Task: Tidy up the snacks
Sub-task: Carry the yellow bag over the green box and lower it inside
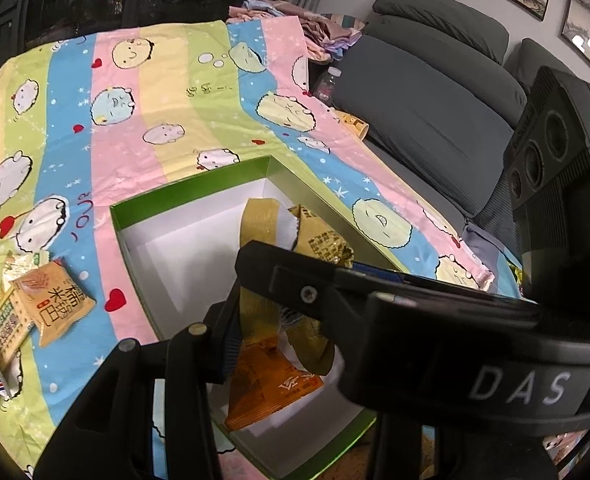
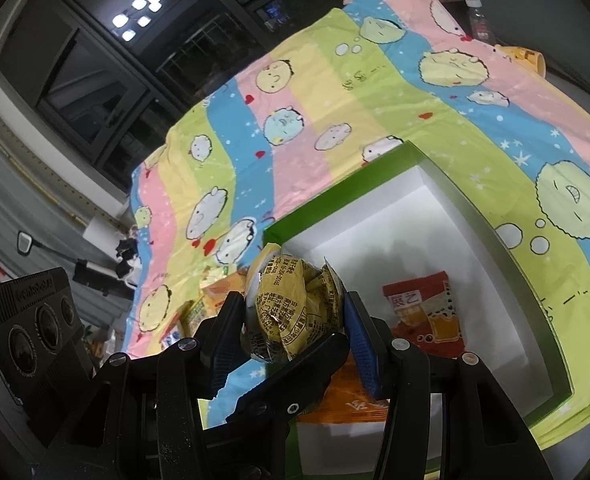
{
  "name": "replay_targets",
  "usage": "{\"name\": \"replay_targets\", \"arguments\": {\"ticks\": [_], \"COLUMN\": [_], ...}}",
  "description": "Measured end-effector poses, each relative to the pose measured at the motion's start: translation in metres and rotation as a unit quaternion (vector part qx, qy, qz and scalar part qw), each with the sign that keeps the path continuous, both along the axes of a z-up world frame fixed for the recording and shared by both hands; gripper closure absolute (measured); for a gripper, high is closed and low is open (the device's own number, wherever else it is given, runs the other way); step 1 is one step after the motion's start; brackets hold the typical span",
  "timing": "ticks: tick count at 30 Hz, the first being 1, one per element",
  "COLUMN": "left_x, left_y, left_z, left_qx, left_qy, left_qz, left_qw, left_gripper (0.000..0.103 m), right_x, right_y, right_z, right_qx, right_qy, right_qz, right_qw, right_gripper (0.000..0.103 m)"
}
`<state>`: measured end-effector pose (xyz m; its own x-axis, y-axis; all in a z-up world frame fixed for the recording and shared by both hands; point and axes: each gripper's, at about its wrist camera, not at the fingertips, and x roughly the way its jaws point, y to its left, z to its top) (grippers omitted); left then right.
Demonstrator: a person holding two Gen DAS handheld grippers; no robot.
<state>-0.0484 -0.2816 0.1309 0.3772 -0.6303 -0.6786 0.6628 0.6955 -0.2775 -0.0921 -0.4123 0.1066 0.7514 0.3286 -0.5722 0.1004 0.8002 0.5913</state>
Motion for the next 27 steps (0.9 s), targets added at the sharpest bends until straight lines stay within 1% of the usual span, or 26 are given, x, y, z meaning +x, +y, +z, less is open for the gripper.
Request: {"name": "replay_targets", "arguments": {"ticks": [9, 27], "left_x": [0.007, 0.017], "left_y": [-0.009, -0.022], "left_z": [-0.013, -0.03], "left_qx": [0.004, 0.014], "left_qy": [0.022, 0.055], "left_qz": [-0.006, -0.017], "left_qw": [0.9997, 0.9982], "left_gripper": [0.061, 0.061], "right_x": [0.007, 0.015], "right_y": [-0.007, -0.02], "right_z": [-0.012, -0.03], "right_qx": [0.001, 0.015], "right_qy": [0.023, 0.058], "right_qz": [-0.008, -0.019], "right_qw": [1.0, 0.998], "right_gripper": [0.05, 0.05]}}
